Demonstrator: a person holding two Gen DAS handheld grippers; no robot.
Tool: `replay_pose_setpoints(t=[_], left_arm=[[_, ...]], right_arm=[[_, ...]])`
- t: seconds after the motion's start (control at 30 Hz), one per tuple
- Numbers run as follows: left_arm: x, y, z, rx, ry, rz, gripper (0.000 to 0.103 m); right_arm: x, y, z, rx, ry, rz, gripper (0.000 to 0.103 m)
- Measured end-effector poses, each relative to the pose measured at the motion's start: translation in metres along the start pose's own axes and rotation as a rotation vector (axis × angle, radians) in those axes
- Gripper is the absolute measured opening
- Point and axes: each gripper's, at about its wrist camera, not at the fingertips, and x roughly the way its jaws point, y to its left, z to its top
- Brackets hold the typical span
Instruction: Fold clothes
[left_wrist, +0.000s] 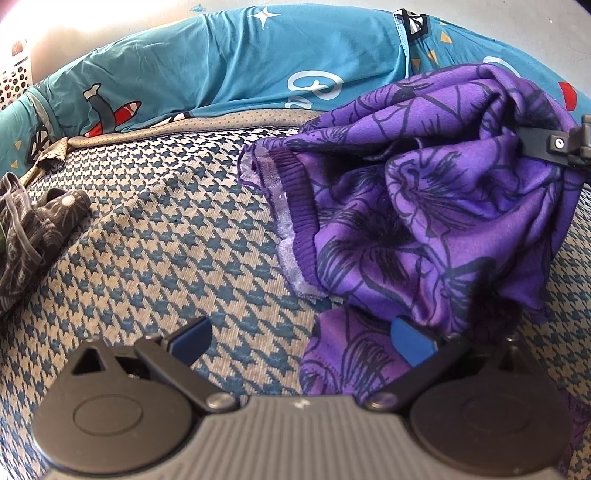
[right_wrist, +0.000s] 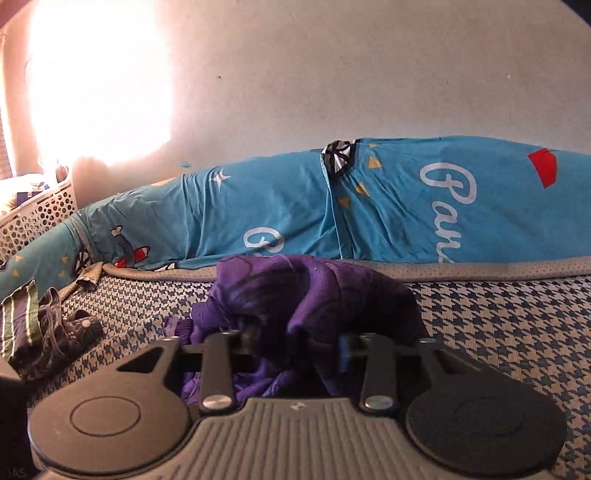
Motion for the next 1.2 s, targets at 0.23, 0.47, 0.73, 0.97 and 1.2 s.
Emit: replay_pose_setpoints(t=[0.23,0.47,0.73,0.97,1.2], left_arm=[[0.001,0.0,0.0,0.003,0.001,0.004,0.103],[0.001,-0.001,-0.001,-0.001,-0.001,0.001,0.103],[-0.003,-0.013,-0.003,0.029,-0.013,-0.008,0.103],[-0.007,-0.014,-0.002,0.006,-0.025,-0.017,0.103],[-0.015,-0.015,0.005,-0.046,-0.088,-0.053,0.103]], right_arm=[[-0.024,-0.048,0.015,0.219,-0.081,-0.125,0.02],[-0.055,-0.125,0.022,0.49,-0.094,-0.351,0.02],[-0.088,-0.191,0.002,0.785,0.011,-0.5,0.025],[-0.114,-0.194,0.005,0.684,-0.04,-0.605,0.041],[-0.105,-0.168,0.015,0.475,-0.069,-0.401,0.046]])
